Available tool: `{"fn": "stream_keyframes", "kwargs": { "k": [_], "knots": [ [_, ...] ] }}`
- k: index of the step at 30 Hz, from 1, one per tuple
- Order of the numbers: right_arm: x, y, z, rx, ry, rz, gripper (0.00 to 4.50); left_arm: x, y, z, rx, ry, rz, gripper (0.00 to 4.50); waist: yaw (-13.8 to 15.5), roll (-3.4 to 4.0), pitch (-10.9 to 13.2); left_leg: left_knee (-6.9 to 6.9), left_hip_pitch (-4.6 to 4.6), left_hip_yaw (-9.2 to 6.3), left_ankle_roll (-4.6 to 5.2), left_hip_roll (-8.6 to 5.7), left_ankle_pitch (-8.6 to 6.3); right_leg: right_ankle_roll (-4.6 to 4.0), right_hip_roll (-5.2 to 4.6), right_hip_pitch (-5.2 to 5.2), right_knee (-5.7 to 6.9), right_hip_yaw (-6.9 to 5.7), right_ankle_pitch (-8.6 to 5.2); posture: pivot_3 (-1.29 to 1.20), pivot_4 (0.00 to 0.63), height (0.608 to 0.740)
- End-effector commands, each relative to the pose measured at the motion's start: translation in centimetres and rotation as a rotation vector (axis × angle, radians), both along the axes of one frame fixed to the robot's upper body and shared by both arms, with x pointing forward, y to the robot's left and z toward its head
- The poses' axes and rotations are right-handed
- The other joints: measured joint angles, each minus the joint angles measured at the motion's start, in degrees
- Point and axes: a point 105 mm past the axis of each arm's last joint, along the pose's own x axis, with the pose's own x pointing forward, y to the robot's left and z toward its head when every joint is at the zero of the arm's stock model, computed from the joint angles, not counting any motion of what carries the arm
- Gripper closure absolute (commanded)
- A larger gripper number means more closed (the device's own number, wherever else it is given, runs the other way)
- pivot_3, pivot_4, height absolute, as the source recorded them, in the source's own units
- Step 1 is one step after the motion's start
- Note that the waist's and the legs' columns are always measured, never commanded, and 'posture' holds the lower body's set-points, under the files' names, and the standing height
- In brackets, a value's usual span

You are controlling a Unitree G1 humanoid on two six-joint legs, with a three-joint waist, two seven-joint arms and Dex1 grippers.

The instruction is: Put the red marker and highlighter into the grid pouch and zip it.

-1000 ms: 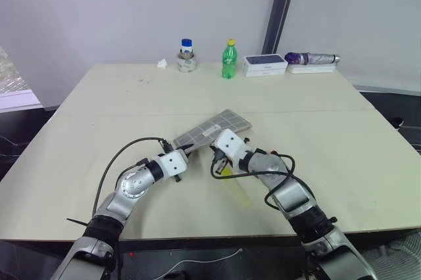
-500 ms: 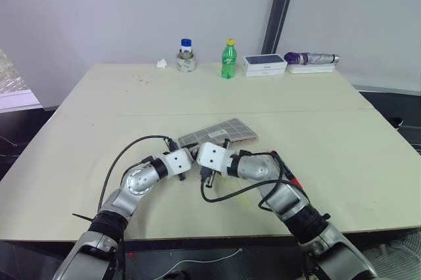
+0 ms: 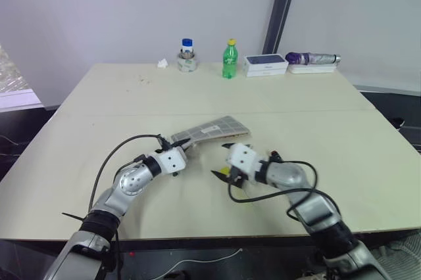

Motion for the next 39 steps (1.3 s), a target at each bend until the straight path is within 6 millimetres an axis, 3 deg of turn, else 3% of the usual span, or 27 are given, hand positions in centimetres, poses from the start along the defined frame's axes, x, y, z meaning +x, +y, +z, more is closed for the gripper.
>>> {"fn": "stream_keyframes", "kwargs": {
  "k": [1, 7, 18, 23, 26, 30, 31, 32, 35, 39],
  "knots": [
    [-1.9, -1.9, 1.2, 0.076, 0.031, -0.047, 0.04, -0.3, 0.4, 1.2, -0.019, -0.059, 0.0, 4.5, 0.1, 0.0, 0.0, 0.0, 0.01, -0.01, 0.0, 0.01, 0.0, 0.0, 0.0, 0.02, -0.02, -0.01, 0.0, 0.0, 0.15, 0.74],
    [-5.8, -2.0, -1.3, 0.113, 0.235, -0.091, 0.04, -0.6, 0.2, 0.6, -0.021, -0.039, -0.017, 4.5, -0.2, 0.0, 0.0, -0.01, 0.03, -0.02, 0.0, 0.02, 0.0, 0.0, 0.01, 0.05, -0.04, -0.02, 0.0, 0.0, 0.15, 0.74],
    [-5.5, -1.1, -4.3, -0.009, 0.471, -0.206, 0.04, -0.4, -0.1, 0.5, -0.017, -0.025, -0.028, 4.5, 0.0, -0.01, 0.0, -0.01, 0.03, -0.07, 0.01, 0.01, -0.01, -0.03, 0.01, 0.06, -0.06, -0.05, 0.01, 0.0, 0.15, 0.74],
    [-4.8, -1.7, -4.9, -0.148, 0.417, -0.206, 0.04, -0.5, -0.2, 0.5, -0.014, -0.028, -0.03, 4.5, -0.1, -0.03, 0.0, -0.01, 0.05, -0.08, 0.01, 0.01, -0.01, -0.03, 0.03, 0.07, -0.05, -0.05, 0.01, 0.0, 0.15, 0.74],
    [-4.3, -2.9, -5.4, -0.239, 0.357, -0.227, 0.84, -0.5, -0.2, 0.7, -0.014, -0.033, -0.028, 4.5, 0.0, -0.1, -0.1, 0.0, 0.06, -0.08, 0.02, 0.0, -0.01, -0.03, 0.01, 0.1, -0.06, -0.06, 0.01, 0.0, 0.15, 0.74],
    [-3.9, -3.8, -5.5, -0.227, 0.351, -0.255, 2.68, -0.6, -0.2, 0.7, -0.017, -0.035, -0.027, 4.5, 0.1, -0.17, -0.1, 0.04, 0.08, -0.13, 0.02, 0.01, -0.01, -0.02, 0.01, 0.19, -0.08, -0.13, 0.02, 0.0, 0.15, 0.74],
    [-3.7, -4.1, -5.4, -0.228, 0.346, -0.265, 3.34, -0.6, -0.2, 0.7, -0.017, -0.034, -0.027, 4.5, 0.1, -0.18, -0.1, 0.06, 0.08, -0.13, 0.02, 0.01, -0.01, -0.02, 0.01, 0.2, -0.08, -0.13, 0.02, 0.0, 0.15, 0.74],
    [-3.5, -4.5, -5.3, -0.228, 0.341, -0.274, 3.66, -0.6, -0.2, 0.6, -0.017, -0.033, -0.027, 4.5, 0.1, -0.18, -0.1, 0.06, 0.09, -0.14, 0.02, 0.01, -0.01, -0.02, 0.01, 0.21, -0.08, -0.13, 0.02, 0.0, 0.15, 0.74],
    [-3.0, -4.7, -4.2, -0.2, 0.312, -0.239, 3.64, -0.7, -0.2, 0.4, -0.016, -0.026, -0.028, 4.5, 0.4, -0.19, -0.1, 0.07, 0.1, -0.15, 0.02, 0.01, -0.01, -0.02, 0.01, 0.23, -0.08, -0.15, 0.02, 0.0, 0.15, 0.74],
    [-2.5, -3.8, -0.8, -0.076, 0.235, -0.124, 3.64, -0.7, -0.2, -0.1, -0.025, 0.012, -0.043, 4.5, 0.9, -0.18, -0.1, 0.09, 0.09, -0.13, 0.02, 0.01, -0.01, -0.02, 0.01, 0.22, -0.08, -0.14, 0.02, 0.0, 0.15, 0.74]
  ]
}}
